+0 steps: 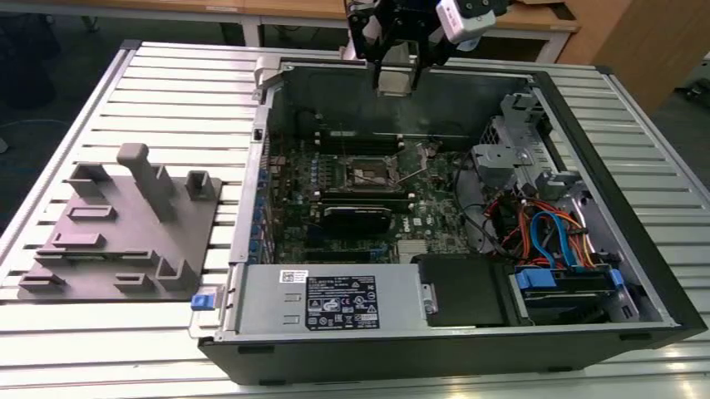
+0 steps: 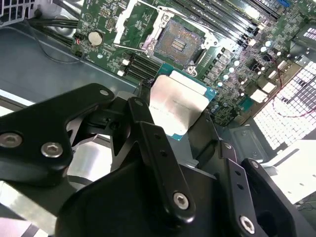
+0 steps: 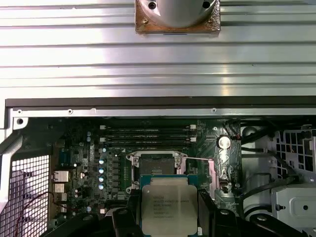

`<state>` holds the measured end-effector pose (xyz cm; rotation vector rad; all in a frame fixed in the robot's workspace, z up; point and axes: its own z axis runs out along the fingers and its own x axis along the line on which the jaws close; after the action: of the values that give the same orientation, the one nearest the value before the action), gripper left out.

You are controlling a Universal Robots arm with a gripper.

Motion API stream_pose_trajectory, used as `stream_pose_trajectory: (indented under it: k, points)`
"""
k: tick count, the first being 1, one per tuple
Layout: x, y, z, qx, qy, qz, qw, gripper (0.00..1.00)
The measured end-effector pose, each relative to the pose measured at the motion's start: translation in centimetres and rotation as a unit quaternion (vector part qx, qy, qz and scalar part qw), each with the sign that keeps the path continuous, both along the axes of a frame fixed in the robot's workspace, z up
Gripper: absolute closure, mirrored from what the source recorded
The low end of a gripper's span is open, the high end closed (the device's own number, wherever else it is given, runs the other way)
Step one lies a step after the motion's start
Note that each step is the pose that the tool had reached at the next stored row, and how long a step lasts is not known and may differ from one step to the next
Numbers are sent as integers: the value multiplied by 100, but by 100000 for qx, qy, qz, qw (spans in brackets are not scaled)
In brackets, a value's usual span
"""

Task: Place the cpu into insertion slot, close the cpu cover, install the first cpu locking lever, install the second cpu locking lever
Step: 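Place the cpu into insertion slot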

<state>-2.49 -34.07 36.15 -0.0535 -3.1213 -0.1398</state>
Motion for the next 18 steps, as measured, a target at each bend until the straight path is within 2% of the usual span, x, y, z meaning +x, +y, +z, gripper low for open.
stream_pose_trajectory:
  k: [3,5,7,18]
  points:
    - [0,0,-1,-74,-2,-2329,99973,46]
    - [0,0,-2,-88,2,-4071,99917,46]
    - [0,0,-2,-114,6,-4924,99879,46]
    - [0,0,-3,-108,2,-5212,99864,46]
